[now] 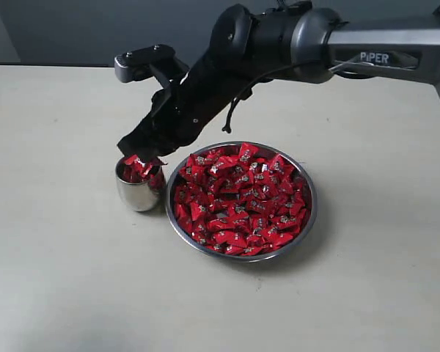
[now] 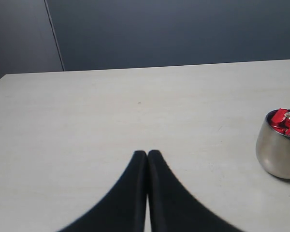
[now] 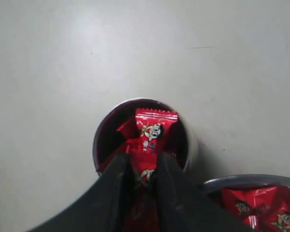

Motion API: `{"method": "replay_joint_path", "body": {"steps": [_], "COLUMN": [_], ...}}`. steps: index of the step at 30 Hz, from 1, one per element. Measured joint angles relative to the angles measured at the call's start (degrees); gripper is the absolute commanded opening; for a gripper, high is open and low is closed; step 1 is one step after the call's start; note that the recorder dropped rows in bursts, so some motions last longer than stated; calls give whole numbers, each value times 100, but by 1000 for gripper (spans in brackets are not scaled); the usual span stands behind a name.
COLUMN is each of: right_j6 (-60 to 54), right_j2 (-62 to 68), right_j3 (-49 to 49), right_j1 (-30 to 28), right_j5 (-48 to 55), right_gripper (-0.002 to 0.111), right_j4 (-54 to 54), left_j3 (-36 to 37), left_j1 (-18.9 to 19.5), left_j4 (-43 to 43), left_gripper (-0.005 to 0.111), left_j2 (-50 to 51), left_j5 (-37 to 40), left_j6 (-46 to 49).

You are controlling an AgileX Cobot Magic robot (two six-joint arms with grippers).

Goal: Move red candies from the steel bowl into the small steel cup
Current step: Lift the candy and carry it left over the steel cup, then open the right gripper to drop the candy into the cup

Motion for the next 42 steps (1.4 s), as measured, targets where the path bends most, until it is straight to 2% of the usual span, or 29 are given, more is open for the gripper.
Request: {"method": "replay_joint_path", "body": {"steps": [11, 26, 28, 35, 42], "right_j6": [11, 20, 9, -46, -74], "right_j2": [339, 414, 414, 414, 414], "right_j3": [-561, -634, -634, -634, -634], "right_j1": [0, 36, 36, 36, 36], "right_j5": [223, 297, 269, 260, 260], "right_gripper": [-1, -1, 5, 37, 40], "right_j4": [12, 1, 1, 12, 134], "left_j3": [0, 0, 0, 0, 0], "left_j1": [0, 0, 0, 0, 0], "left_j4": [0, 0, 0, 0, 0], "left_gripper": [0, 0, 0, 0, 0], "left_j2": [0, 0, 0, 0, 0], "left_j5": [0, 0, 0, 0, 0], "left_j6": [0, 0, 0, 0, 0]}}
